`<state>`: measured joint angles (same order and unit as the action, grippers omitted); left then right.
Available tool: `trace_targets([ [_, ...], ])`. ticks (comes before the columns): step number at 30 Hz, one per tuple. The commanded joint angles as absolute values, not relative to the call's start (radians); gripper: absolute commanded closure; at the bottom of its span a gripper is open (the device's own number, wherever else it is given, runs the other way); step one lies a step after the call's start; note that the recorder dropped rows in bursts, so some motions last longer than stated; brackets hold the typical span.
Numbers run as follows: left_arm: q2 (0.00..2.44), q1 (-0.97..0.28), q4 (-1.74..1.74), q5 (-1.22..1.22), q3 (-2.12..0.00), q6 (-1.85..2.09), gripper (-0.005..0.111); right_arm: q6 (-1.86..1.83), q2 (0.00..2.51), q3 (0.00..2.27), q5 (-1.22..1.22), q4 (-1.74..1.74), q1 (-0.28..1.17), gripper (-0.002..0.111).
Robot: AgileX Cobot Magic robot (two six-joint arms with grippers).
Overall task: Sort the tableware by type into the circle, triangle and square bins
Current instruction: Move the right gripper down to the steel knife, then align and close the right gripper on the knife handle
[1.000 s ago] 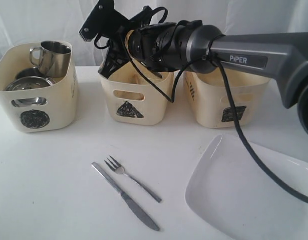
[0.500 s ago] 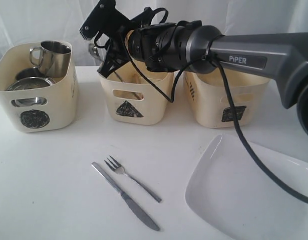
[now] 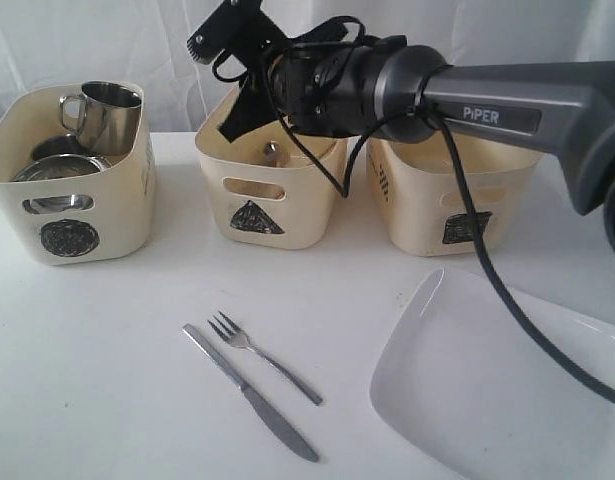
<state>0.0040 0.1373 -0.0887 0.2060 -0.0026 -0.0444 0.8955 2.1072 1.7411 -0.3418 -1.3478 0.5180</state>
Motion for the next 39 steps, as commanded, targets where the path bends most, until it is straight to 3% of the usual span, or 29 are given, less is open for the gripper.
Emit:
trace_targets([
  [1,0.0,0.137,-0.095,0.201,0.0,-0.047,0.107,0.902,2.028,1.743,-0.438,-1.178,0.509,0.079],
  [6,0.0,0.137,-0.095,0.201,0.0,-0.047,0.107,0.778,1.944,1.743,-0.495,-0.895,0.511,0.086],
  [10,0.0,0.137,-0.095,0.201,0.0,-0.047,0.107,0.252,1.886,1.743,-0.815,-0.344,0.528,0.107],
  [14,0.0,0.137,-0.095,0.201,0.0,-0.047,0.107,-0.102,1.923,1.736,-1.136,0.179,0.532,0.108],
  [16,0.0,0.137,-0.095,0.201,0.0,-0.047,0.107,-0.191,1.949,1.713,-1.151,0.345,0.546,0.108],
  [28,0.0,0.137,-0.095,0.201,0.0,-0.047,0.107,-0.284,2.103,1.696,-1.146,0.304,0.646,0.108],
  [31,0.0,0.137,-0.095,0.201,0.0,-0.047,0.107,-0.29,2.137,1.696,-1.153,0.329,0.662,0.095],
  [34,0.0,0.137,-0.095,0.201,0.0,-0.047,0.107,-0.285,2.168,1.696,-1.164,0.334,0.667,0.073],
  [36,0.0,0.137,-0.095,0.201,0.0,-0.047,0.107,-0.274,2.175,1.696,-1.151,0.328,0.667,0.064],
  [39,0.0,0.137,-0.095,0.201,0.0,-0.047,0.107,-0.173,2.175,1.696,-1.04,0.31,0.667,0.063],
])
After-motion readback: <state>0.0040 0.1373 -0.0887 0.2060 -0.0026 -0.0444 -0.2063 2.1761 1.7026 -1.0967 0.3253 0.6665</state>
